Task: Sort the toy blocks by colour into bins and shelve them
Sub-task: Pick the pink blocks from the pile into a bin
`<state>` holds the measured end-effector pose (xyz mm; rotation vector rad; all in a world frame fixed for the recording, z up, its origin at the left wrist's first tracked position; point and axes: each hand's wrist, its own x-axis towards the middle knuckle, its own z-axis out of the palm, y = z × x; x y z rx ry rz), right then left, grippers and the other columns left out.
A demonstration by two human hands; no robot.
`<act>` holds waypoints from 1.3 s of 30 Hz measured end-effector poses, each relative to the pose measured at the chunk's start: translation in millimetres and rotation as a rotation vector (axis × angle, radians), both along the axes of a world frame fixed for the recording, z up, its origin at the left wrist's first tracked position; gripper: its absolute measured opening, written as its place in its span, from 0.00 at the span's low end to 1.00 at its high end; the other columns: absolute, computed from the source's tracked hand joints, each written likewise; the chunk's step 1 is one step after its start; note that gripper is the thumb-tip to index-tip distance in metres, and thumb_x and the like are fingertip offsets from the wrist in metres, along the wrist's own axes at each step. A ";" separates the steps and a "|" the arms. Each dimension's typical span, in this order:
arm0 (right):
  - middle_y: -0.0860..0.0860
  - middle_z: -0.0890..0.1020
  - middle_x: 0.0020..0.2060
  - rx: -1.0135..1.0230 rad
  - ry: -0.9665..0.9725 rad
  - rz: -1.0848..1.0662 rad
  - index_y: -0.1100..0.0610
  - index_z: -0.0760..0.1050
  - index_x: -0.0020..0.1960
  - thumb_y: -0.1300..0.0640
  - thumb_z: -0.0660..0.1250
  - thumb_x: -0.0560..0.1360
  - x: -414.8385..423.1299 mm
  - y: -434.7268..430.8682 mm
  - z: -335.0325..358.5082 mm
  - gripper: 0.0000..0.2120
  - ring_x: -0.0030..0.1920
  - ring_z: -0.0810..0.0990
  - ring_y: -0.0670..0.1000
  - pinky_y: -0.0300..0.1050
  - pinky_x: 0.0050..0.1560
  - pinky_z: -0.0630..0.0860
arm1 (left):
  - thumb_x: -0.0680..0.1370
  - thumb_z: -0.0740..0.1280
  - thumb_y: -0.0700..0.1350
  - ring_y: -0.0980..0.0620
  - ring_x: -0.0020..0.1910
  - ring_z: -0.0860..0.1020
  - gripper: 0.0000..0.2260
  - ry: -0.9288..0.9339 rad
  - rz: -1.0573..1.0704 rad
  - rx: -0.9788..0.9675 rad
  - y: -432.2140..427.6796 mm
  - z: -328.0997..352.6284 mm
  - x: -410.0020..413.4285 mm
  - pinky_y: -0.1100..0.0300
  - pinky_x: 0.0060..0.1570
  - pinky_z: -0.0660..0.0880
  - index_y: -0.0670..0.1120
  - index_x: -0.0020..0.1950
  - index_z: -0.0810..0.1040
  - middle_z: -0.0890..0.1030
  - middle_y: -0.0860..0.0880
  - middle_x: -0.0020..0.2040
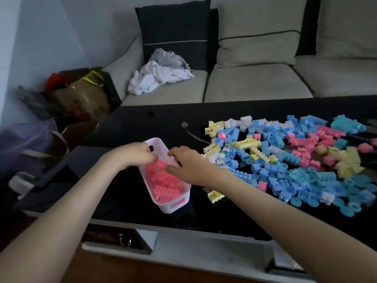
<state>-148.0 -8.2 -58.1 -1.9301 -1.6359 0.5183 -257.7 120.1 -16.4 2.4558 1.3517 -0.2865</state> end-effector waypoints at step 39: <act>0.59 0.58 0.71 -0.390 -0.361 -1.096 0.58 0.61 0.72 0.63 0.64 0.74 360.4 -248.7 -49.6 0.27 0.69 0.62 0.60 0.51 0.63 0.68 | 0.74 0.66 0.46 0.50 0.48 0.71 0.09 -0.332 -0.827 0.308 -170.3 -75.3 340.7 0.56 0.50 0.70 0.44 0.50 0.71 0.75 0.47 0.48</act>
